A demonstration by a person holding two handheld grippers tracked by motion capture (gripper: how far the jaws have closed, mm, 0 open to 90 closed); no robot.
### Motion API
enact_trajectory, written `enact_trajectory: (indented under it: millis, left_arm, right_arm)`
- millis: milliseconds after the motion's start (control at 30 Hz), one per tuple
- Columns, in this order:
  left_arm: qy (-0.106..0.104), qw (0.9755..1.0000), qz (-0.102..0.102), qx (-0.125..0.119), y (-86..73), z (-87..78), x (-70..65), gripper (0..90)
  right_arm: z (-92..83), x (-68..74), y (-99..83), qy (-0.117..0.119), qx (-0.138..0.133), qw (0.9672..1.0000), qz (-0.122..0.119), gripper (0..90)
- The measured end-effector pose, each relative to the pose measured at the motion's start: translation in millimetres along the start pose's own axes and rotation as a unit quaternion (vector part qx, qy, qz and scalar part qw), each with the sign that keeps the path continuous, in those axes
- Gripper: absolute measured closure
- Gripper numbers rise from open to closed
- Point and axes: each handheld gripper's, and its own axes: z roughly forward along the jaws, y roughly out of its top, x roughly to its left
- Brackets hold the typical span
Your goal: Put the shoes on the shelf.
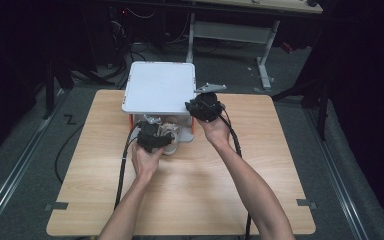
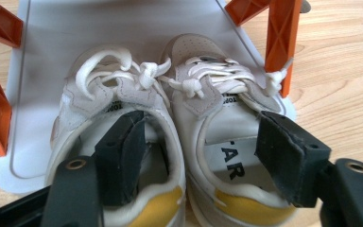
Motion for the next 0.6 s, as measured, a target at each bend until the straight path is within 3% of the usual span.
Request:
enact_trajectory:
  millis: [233,400,600]
  left_arm:
    - [-0.014,0.9994,0.009,-0.031,2.6,-25.1,-1.2,24.8]
    - [-0.008,0.9992,0.027,-0.029,-6.2,-42.5,-0.5,22.5]
    - [0.007,0.9996,0.024,-0.009,-24.3,-59.1,4.4,17.8]
  right_arm:
    - [0.0,0.0,-0.1,0.001,0.0,1.0,0.0,74.2]
    - [-0.2,0.3,-0.1,0.0,0.0,1.0,-0.002,73.3]
    - [-0.3,0.5,-0.1,0.0,0.0,1.0,-0.002,73.3]
